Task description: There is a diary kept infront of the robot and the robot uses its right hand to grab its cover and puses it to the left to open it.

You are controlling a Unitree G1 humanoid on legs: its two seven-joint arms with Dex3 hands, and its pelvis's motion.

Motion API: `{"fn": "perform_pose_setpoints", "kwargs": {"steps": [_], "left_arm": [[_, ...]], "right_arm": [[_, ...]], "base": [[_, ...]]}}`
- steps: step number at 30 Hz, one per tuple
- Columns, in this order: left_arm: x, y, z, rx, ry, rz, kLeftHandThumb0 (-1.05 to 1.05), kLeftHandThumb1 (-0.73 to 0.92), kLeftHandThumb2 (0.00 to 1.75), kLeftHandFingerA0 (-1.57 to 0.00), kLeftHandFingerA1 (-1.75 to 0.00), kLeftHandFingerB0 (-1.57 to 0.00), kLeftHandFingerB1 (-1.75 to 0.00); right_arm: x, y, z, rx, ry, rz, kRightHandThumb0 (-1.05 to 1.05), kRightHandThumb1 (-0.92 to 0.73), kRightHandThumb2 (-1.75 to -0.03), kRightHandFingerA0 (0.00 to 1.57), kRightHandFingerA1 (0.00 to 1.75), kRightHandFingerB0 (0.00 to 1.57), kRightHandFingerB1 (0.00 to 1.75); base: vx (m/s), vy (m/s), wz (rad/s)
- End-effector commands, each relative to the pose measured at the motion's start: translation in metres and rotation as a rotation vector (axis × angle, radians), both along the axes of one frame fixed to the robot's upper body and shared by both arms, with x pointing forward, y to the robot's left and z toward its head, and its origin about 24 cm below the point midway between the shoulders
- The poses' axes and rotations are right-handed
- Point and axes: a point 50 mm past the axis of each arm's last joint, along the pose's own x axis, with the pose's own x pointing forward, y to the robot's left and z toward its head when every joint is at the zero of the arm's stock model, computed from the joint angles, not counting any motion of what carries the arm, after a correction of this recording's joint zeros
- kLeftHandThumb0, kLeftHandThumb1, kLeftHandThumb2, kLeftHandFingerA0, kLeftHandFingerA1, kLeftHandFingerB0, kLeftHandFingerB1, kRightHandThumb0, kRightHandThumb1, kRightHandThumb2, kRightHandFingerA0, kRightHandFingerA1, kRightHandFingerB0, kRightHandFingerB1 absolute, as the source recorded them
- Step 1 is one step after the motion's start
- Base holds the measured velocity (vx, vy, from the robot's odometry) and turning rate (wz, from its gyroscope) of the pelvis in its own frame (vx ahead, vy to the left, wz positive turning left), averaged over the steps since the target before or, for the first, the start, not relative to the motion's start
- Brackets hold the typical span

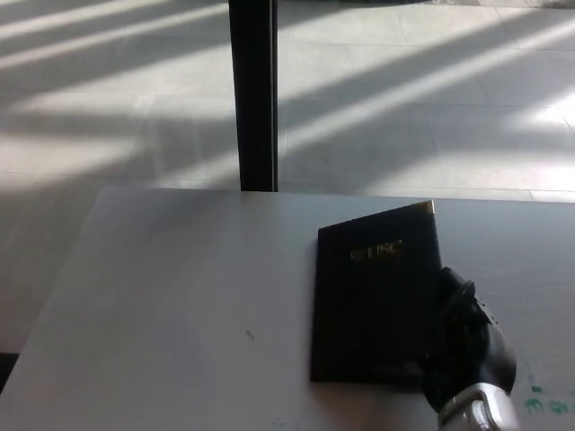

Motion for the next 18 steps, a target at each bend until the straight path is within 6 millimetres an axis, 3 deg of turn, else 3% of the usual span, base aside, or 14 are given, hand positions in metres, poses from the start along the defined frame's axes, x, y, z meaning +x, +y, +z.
{"fn": "perform_pose_setpoints", "kwargs": {"steps": [1, 2, 3, 4, 5, 9, 13, 14, 15, 18], "left_arm": [[-0.005, 0.012, 0.011, 0.046, 0.000, 0.019, -0.94, 0.92, 1.00, -0.36, -0.91, -0.25, -0.71], [-0.006, 0.013, 0.010, 0.052, 0.006, 0.012, -0.94, 0.92, 1.00, -0.36, -0.91, -0.24, -0.71], [-0.006, 0.013, 0.010, 0.053, 0.012, 0.014, -0.93, 0.92, 0.97, -0.37, -0.92, -0.24, -0.71], [-0.006, 0.014, 0.010, 0.052, 0.013, 0.016, -0.94, 0.92, 1.01, -0.35, -0.89, -0.22, -0.69], [-0.007, 0.014, 0.010, 0.051, 0.015, 0.019, -0.93, 0.92, 0.99, -0.37, -0.92, -0.25, -0.72], [-0.007, 0.015, 0.011, 0.060, 0.025, 0.016, -0.93, 0.92, 1.02, -0.36, -0.96, -0.24, -0.73], [-0.008, 0.016, 0.011, 0.060, 0.037, 0.009, -0.92, 0.92, 1.03, -0.34, -0.89, -0.24, -0.70], [-0.008, 0.015, 0.010, 0.061, 0.036, 0.010, -0.93, 0.92, 1.03, -0.33, -0.88, -0.23, -0.69], [-0.008, 0.015, 0.010, 0.060, 0.034, 0.010, -0.92, 0.92, 1.01, -0.33, -0.87, -0.22, -0.67], [-0.009, 0.015, 0.009, 0.053, 0.028, 0.012, -0.92, 0.92, 1.01, -0.33, -0.87, -0.22, -0.67]], "right_arm": [[-0.039, 0.132, 0.026, 0.079, -0.029, 0.491, -0.77, -0.77, -1.12, 0.43, 0.64, 0.34, 0.55], [-0.037, 0.132, 0.031, 0.017, -0.078, 0.512, -0.77, -0.92, -0.74, 0.41, 0.58, 0.36, 0.47], [-0.036, 0.132, 0.033, -0.058, -0.112, 0.523, -0.76, -0.92, -0.76, 0.41, 0.57, 0.36, 0.47], [-0.035, 0.132, 0.035, -0.125, -0.143, 0.536, -0.75, -0.81, -1.15, 0.40, 0.64, 0.29, 0.55], [-0.035, 0.130, 0.037, -0.244, -0.197, 0.563, -0.76, -0.92, -0.76, 0.39, 0.58, 0.34, 0.48], [-0.036, 0.127, 0.042, -0.552, -0.336, 0.603, -0.76, -0.92, -0.75, 0.40, 0.60, 0.36, 0.50], [-0.038, 0.125, 0.043, -0.806, -0.482, 0.592, -0.76, -0.92, -0.74, 0.42, 0.69, 0.37, 0.53], [-0.039, 0.126, 0.042, -0.821, -0.501, 0.586, -0.77, -0.74, -1.06, 0.44, 0.75, 0.41, 0.62], [-0.040, 0.126, 0.042, -0.848, -0.524, 0.589, -0.73, -0.92, -0.69, 0.47, 0.79, 0.45, 0.57], [-0.041, 0.129, 0.042, -0.932, -0.565, 0.606, -0.77, -0.92, -0.71, 0.53, 0.75, 0.42, 0.54]], "base": [[0.00, 0.000, 0.00], [0.00, 0.000, 0.00], [0.00, 0.000, 0.00], [0.00, 0.000, 0.00], [0.00, 0.000, 0.00], [0.00, 0.000, 0.00], [0.00, 0.000, 0.08], [0.00, 0.000, 0.07], [0.00, 0.000, 0.11], [0.00, 0.000, 0.03]]}}
